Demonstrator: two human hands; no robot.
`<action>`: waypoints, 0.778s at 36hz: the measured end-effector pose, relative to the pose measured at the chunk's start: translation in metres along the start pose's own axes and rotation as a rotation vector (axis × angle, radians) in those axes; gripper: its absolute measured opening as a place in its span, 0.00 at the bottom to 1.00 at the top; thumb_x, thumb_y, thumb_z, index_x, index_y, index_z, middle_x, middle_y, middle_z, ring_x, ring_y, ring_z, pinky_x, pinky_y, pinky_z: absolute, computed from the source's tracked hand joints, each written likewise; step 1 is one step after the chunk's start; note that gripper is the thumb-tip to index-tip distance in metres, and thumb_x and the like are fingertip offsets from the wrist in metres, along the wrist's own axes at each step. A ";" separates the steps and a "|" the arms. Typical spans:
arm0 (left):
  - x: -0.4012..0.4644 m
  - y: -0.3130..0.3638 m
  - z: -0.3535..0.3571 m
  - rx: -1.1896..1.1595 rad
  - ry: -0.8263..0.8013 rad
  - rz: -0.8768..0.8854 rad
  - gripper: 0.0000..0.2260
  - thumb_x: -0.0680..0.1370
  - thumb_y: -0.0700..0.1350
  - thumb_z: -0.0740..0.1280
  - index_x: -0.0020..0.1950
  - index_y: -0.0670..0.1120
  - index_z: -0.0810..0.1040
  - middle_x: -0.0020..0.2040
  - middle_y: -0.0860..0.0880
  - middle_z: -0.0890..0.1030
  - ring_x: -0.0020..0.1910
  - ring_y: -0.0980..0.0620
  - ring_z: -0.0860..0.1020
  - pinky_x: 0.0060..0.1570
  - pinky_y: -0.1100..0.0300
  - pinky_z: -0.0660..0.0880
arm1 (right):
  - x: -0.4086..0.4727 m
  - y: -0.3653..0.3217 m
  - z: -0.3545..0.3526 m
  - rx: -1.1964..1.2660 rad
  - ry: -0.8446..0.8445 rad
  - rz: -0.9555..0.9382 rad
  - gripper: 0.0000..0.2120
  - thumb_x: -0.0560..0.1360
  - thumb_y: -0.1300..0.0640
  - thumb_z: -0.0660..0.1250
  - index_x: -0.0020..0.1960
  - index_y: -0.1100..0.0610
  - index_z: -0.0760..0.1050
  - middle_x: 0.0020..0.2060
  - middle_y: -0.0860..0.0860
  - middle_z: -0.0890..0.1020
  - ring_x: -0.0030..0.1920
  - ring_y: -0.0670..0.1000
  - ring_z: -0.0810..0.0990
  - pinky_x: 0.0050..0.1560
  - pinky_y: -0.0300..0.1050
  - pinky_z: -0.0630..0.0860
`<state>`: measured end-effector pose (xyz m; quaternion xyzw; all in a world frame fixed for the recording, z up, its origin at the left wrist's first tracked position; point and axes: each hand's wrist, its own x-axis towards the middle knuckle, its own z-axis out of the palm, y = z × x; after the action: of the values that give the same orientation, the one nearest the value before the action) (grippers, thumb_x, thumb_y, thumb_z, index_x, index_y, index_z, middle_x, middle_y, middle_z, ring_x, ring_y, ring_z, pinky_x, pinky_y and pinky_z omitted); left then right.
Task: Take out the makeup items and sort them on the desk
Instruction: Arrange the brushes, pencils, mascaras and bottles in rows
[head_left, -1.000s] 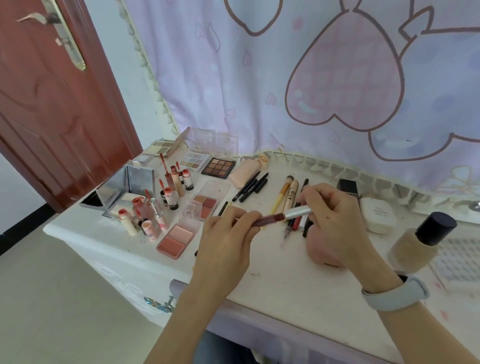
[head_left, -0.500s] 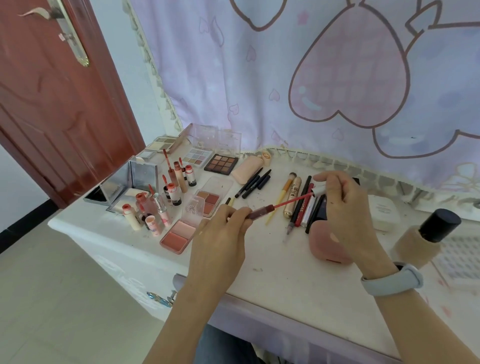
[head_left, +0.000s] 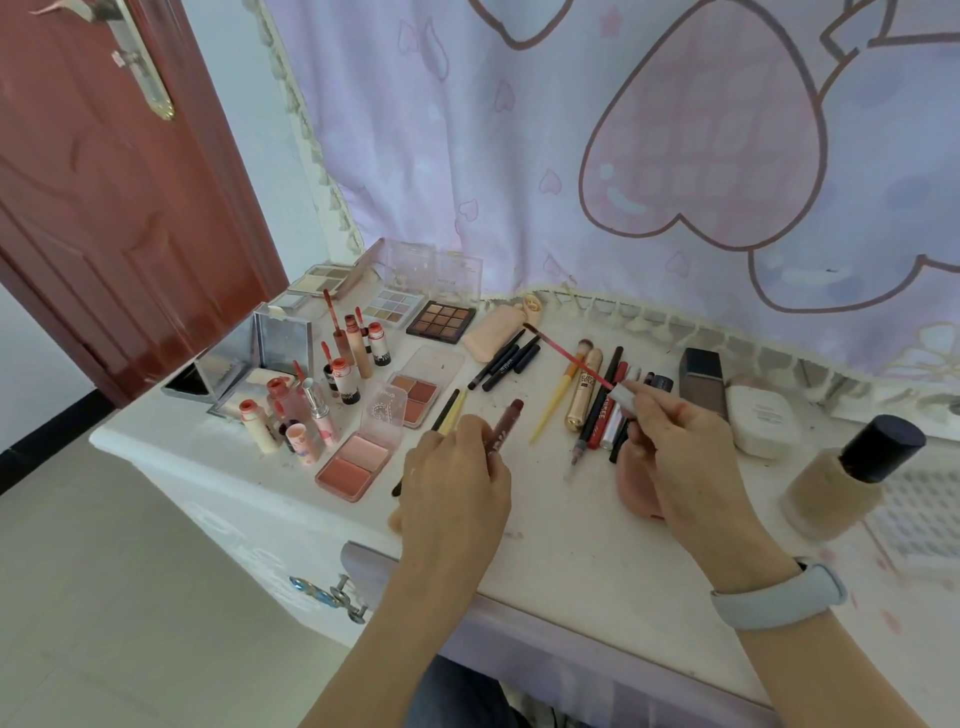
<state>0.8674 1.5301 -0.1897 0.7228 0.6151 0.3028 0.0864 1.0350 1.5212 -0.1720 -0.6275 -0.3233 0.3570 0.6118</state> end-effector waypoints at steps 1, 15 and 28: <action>0.001 0.000 0.001 0.024 -0.015 -0.001 0.08 0.78 0.45 0.61 0.56 0.47 0.74 0.39 0.53 0.68 0.42 0.49 0.73 0.44 0.54 0.74 | -0.002 0.001 -0.001 -0.038 0.013 -0.043 0.10 0.80 0.59 0.60 0.57 0.56 0.78 0.29 0.51 0.71 0.24 0.40 0.69 0.25 0.28 0.65; -0.005 -0.020 0.021 0.227 0.103 0.117 0.05 0.67 0.42 0.76 0.39 0.45 0.81 0.34 0.49 0.81 0.34 0.47 0.76 0.36 0.53 0.72 | -0.027 0.019 0.018 -0.211 -0.097 -0.173 0.13 0.80 0.56 0.58 0.61 0.52 0.75 0.30 0.49 0.74 0.28 0.43 0.70 0.30 0.34 0.69; -0.011 -0.037 0.010 0.340 0.238 0.145 0.07 0.71 0.46 0.66 0.37 0.47 0.82 0.31 0.51 0.78 0.34 0.47 0.73 0.40 0.56 0.57 | -0.045 0.036 0.036 -0.753 -0.203 -0.473 0.11 0.79 0.56 0.59 0.58 0.55 0.75 0.44 0.51 0.81 0.43 0.51 0.76 0.43 0.45 0.70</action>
<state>0.8411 1.5307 -0.2205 0.7284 0.6096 0.2836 -0.1319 0.9790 1.5012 -0.2059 -0.6771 -0.6231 0.1249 0.3710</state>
